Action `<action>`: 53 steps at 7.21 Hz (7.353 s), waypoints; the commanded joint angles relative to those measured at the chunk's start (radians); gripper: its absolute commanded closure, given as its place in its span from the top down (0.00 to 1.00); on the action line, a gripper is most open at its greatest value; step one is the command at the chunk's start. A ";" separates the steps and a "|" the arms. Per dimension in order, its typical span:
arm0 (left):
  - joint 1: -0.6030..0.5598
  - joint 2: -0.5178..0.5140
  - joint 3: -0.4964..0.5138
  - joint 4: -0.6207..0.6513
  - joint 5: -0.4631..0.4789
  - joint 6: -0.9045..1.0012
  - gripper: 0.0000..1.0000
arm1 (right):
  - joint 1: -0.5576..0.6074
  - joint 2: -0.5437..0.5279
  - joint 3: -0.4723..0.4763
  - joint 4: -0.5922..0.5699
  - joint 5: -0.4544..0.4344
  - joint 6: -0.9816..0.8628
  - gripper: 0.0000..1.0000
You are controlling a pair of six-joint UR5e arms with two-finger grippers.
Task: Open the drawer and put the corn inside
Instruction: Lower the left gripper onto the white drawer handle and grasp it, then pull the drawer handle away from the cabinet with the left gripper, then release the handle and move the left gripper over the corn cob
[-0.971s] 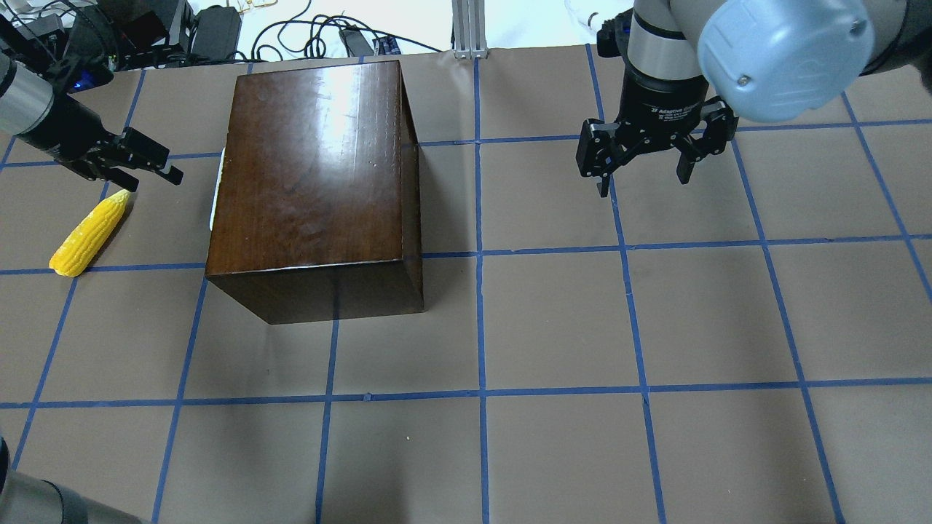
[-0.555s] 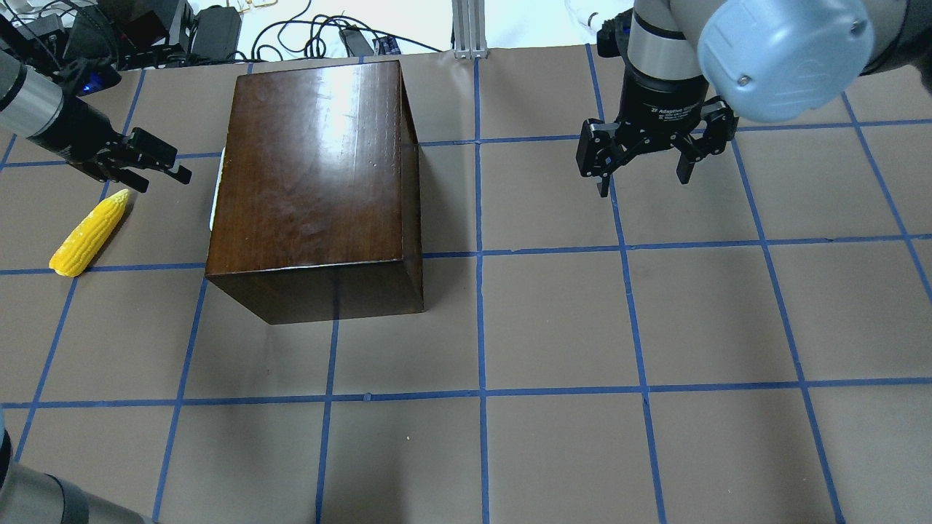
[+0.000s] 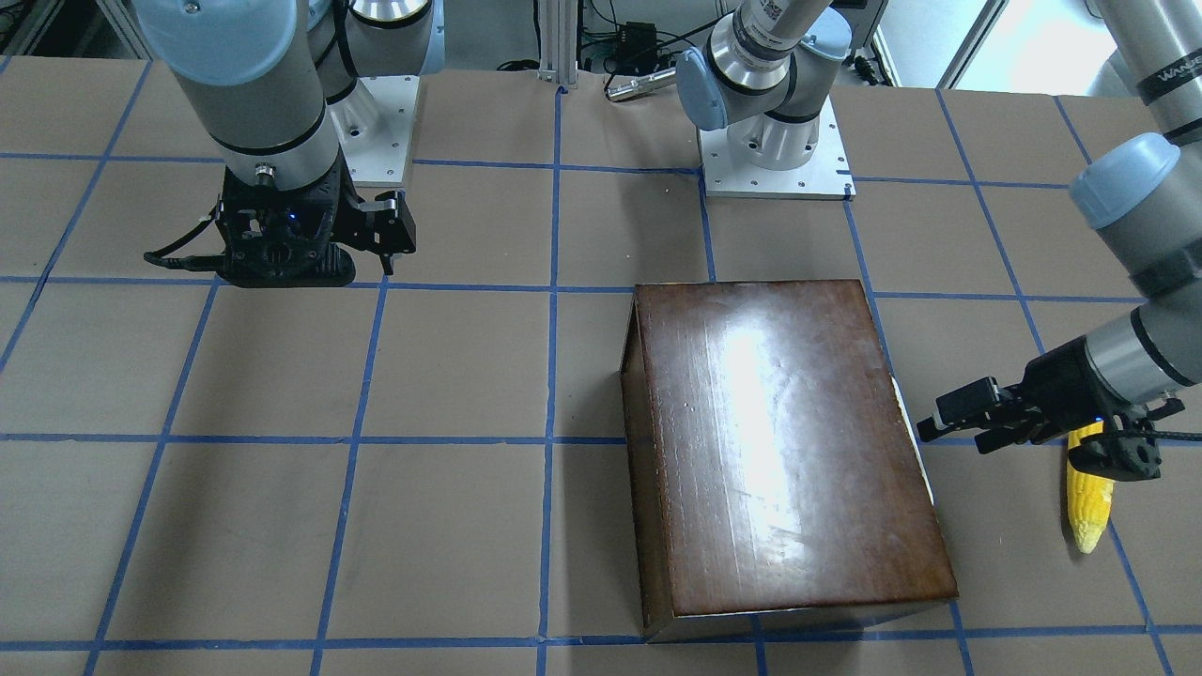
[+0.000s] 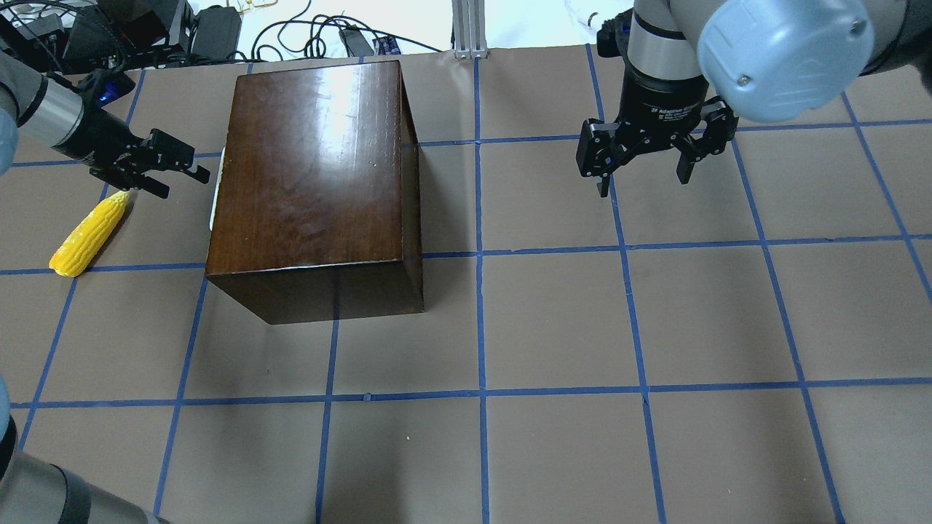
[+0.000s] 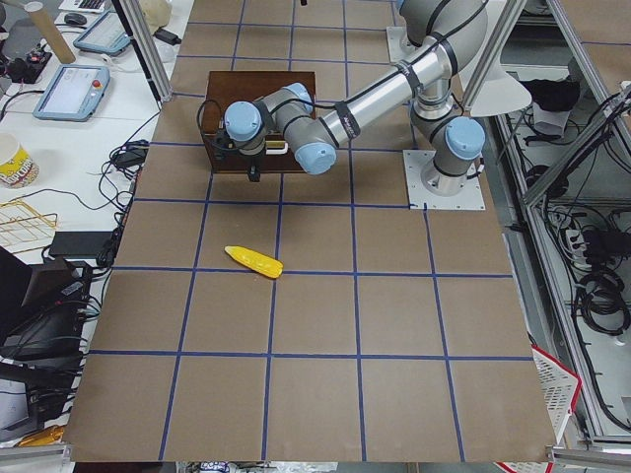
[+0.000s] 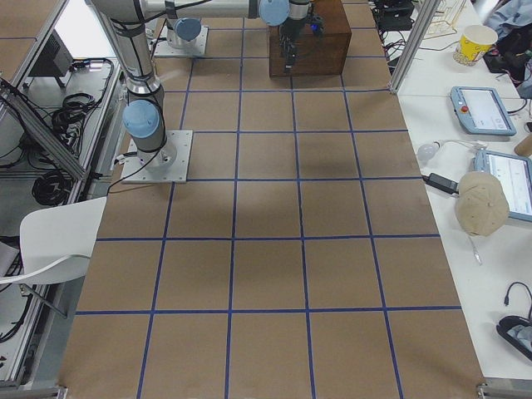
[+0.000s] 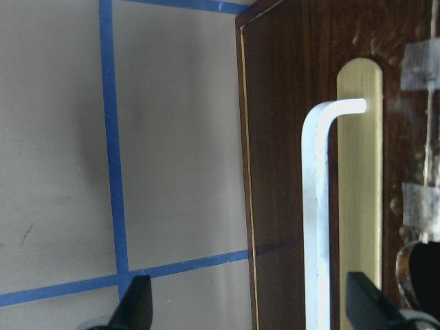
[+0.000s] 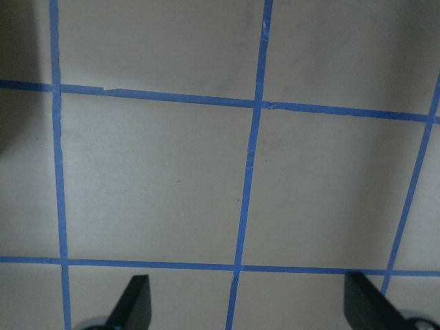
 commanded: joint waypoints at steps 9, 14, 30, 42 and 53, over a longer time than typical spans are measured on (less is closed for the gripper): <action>-0.028 -0.046 -0.016 0.042 0.010 0.011 1.00 | 0.000 0.000 0.000 0.000 0.000 0.000 1.00; -0.020 -0.065 -0.011 0.042 0.011 0.009 1.00 | 0.000 0.000 0.000 0.000 0.000 0.000 1.00; 0.075 -0.089 0.035 0.074 0.092 0.126 1.00 | 0.000 0.000 0.000 0.000 0.000 0.000 1.00; 0.133 -0.073 0.061 0.059 0.129 0.167 1.00 | 0.000 0.000 0.000 0.000 0.000 0.000 1.00; 0.218 -0.126 0.133 0.111 0.341 0.670 1.00 | 0.000 0.000 0.000 0.000 0.000 0.000 1.00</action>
